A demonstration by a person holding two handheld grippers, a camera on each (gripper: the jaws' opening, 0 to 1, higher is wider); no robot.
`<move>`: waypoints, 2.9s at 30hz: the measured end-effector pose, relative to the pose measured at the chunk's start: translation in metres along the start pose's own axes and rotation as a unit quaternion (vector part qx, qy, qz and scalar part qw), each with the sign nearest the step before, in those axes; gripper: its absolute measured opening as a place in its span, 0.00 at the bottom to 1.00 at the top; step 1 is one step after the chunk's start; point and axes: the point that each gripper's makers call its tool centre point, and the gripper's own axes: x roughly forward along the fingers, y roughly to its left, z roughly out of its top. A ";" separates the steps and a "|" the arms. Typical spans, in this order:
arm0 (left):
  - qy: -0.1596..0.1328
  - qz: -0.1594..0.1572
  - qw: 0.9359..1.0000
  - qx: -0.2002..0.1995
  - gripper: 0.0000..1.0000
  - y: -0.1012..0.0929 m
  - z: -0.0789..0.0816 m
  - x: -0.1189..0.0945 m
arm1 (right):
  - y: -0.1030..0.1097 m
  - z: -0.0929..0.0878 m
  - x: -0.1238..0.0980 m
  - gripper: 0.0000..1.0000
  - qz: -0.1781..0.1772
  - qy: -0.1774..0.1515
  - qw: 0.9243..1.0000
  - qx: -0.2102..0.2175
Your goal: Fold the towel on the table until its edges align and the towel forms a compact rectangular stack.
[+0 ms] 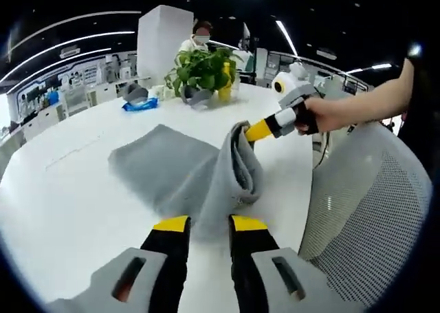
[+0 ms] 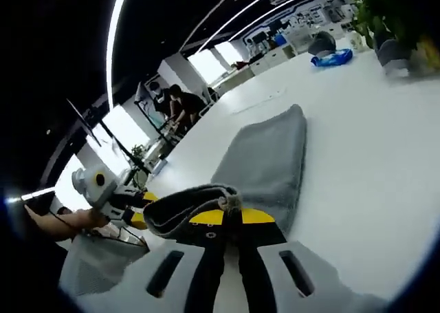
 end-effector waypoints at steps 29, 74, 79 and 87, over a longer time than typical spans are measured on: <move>-0.093 0.039 0.979 -0.179 0.10 0.039 0.017 0.015 | 0.017 -0.002 0.001 0.03 0.040 0.011 0.999 0.002; -0.290 0.015 0.932 -0.217 0.00 0.045 0.098 -0.074 | 0.087 0.056 -0.038 0.03 0.156 -0.107 0.982 -0.028; -0.298 0.012 0.934 -0.197 0.00 0.030 0.107 -0.095 | 0.105 0.054 -0.050 0.03 0.175 -0.104 0.978 -0.042; -0.269 -0.016 0.955 -0.123 0.00 -0.005 0.120 -0.121 | 0.124 0.047 -0.074 0.03 0.190 -0.086 0.975 -0.070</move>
